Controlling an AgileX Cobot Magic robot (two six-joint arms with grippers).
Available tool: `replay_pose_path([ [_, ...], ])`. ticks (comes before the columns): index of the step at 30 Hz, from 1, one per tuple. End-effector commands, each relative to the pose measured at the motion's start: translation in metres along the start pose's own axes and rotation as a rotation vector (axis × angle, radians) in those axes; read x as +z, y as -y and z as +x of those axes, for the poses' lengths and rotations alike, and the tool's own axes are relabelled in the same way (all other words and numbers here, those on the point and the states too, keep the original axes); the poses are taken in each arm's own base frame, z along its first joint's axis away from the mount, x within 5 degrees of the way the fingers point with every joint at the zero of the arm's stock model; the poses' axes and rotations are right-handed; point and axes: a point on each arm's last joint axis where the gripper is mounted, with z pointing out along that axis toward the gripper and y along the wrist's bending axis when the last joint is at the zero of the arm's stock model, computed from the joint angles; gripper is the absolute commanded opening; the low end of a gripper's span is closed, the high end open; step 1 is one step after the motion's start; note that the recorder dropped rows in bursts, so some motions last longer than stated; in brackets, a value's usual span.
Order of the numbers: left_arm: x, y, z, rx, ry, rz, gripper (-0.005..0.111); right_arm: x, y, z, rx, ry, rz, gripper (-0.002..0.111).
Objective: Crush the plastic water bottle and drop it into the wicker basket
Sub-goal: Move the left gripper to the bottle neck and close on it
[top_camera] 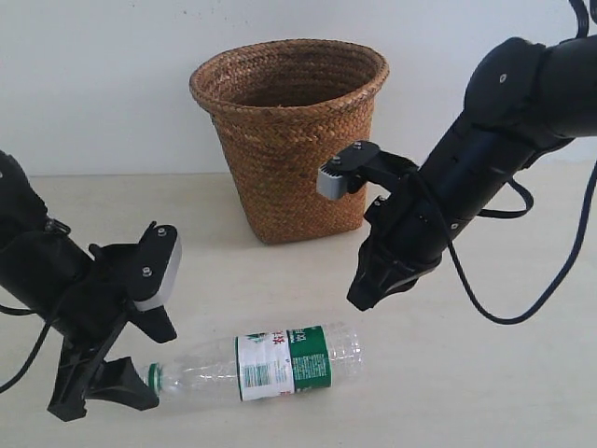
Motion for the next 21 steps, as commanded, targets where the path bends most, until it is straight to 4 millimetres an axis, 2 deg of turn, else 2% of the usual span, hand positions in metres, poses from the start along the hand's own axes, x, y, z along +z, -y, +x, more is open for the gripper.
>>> replay_pose_path([
  [1, 0.011, -0.004, 0.003, -0.004, -0.002, -0.022, 0.072, 0.001, 0.001, -0.002, -0.003, 0.005, -0.01, 0.0],
  [10, 0.035, -0.009, 0.014, -0.036, -0.035, -0.002, 0.072, 0.001, 0.0, -0.003, 0.006, 0.02, -0.012, 0.0],
  [16, 0.047, -0.011, 0.021, -0.051, -0.053, 0.007, 0.065, 0.001, 0.0, -0.003, 0.006, 0.02, -0.012, 0.0],
  [18, 0.049, -0.012, 0.022, -0.054, -0.059, -0.002, 0.059, 0.001, 0.0, -0.003, 0.006, 0.02, -0.012, 0.0],
  [21, 0.05, -0.013, 0.023, -0.043, -0.062, -0.009, 0.038, 0.001, 0.0, -0.003, 0.009, 0.024, -0.015, 0.0],
])
